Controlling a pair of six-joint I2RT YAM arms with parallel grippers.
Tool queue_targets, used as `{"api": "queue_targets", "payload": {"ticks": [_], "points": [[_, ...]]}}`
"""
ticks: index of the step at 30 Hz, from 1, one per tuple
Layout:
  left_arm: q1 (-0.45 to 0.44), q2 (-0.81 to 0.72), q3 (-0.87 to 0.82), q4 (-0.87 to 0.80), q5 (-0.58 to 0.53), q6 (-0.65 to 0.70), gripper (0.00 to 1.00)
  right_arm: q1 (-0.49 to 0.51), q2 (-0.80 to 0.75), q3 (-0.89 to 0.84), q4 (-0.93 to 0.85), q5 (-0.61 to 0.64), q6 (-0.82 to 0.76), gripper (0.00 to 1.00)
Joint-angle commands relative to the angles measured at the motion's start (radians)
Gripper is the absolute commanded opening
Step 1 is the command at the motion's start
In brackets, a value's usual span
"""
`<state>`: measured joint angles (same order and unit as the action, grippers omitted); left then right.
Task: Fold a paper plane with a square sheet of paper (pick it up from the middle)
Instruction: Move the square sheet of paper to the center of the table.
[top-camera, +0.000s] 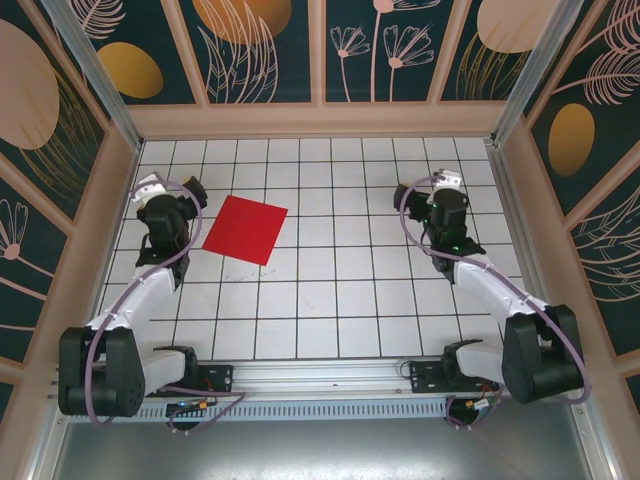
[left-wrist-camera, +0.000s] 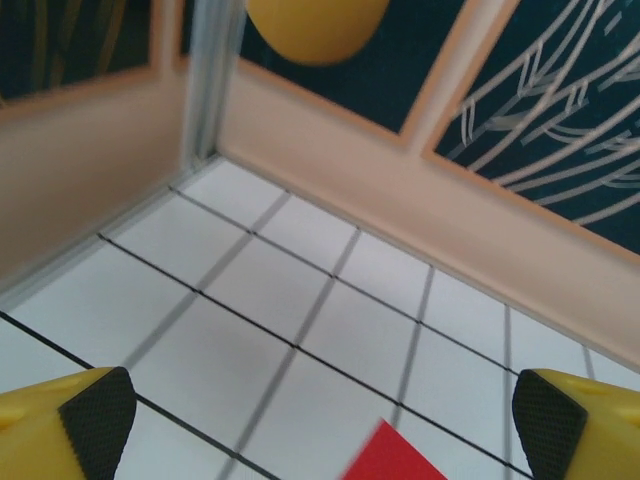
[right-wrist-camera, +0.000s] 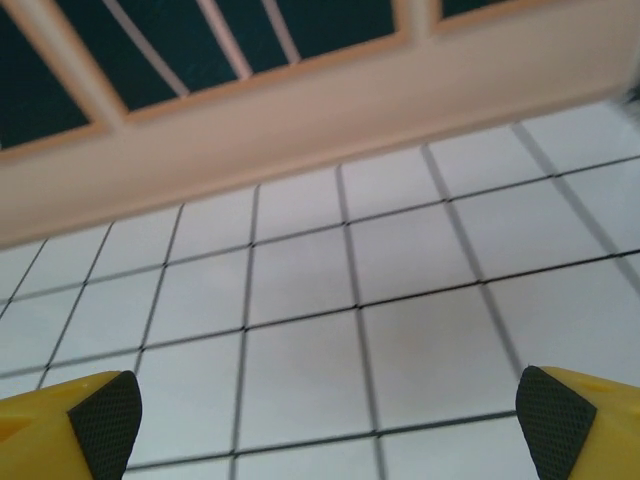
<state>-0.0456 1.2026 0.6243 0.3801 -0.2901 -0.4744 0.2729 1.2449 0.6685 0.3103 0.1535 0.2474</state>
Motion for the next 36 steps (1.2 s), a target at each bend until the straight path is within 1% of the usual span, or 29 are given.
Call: {"api": "queue_targets", "payload": {"ticks": [1,4,6,9,12,15,17,19,22,24,30,33,36], "points": [[0.004,0.049,0.011,-0.225,0.187,-0.152,0.99,0.065,0.052,0.079,-0.162,-0.047,0.144,0.99],[0.003,0.101,0.025,-0.204,0.329,-0.198,0.98,0.102,0.104,0.115,-0.177,-0.107,0.232,0.99],[0.0,0.153,0.04,-0.182,0.412,-0.226,0.99,0.119,0.141,0.12,-0.15,-0.178,0.265,0.99],[-0.018,0.245,0.075,-0.172,0.477,-0.244,0.99,0.154,0.188,0.132,-0.133,-0.219,0.299,0.99],[-0.036,0.346,0.125,-0.172,0.472,-0.253,0.99,0.18,0.217,0.146,-0.146,-0.221,0.316,0.99],[-0.067,0.448,0.195,-0.189,0.468,-0.271,0.99,0.187,0.238,0.155,-0.161,-0.249,0.336,0.99],[-0.097,0.5,0.245,-0.223,0.431,-0.282,0.98,0.193,0.24,0.154,-0.163,-0.272,0.337,0.99],[-0.124,0.554,0.279,-0.258,0.401,-0.3,0.98,0.197,0.236,0.145,-0.165,-0.266,0.346,0.99],[-0.152,0.612,0.291,-0.26,0.398,-0.329,0.98,0.196,0.235,0.138,-0.174,-0.259,0.355,0.99],[-0.165,0.628,0.269,-0.227,0.416,-0.356,0.98,0.197,0.235,0.137,-0.185,-0.251,0.358,0.99],[-0.209,0.61,0.162,-0.114,0.488,-0.49,0.98,0.187,0.232,0.141,-0.227,-0.205,0.361,0.98],[-0.25,0.595,0.108,-0.059,0.532,-0.576,0.99,0.176,0.231,0.14,-0.242,-0.188,0.369,0.99],[-0.317,0.584,0.058,0.019,0.575,-0.672,0.98,0.161,0.229,0.134,-0.252,-0.187,0.383,0.97]]}}
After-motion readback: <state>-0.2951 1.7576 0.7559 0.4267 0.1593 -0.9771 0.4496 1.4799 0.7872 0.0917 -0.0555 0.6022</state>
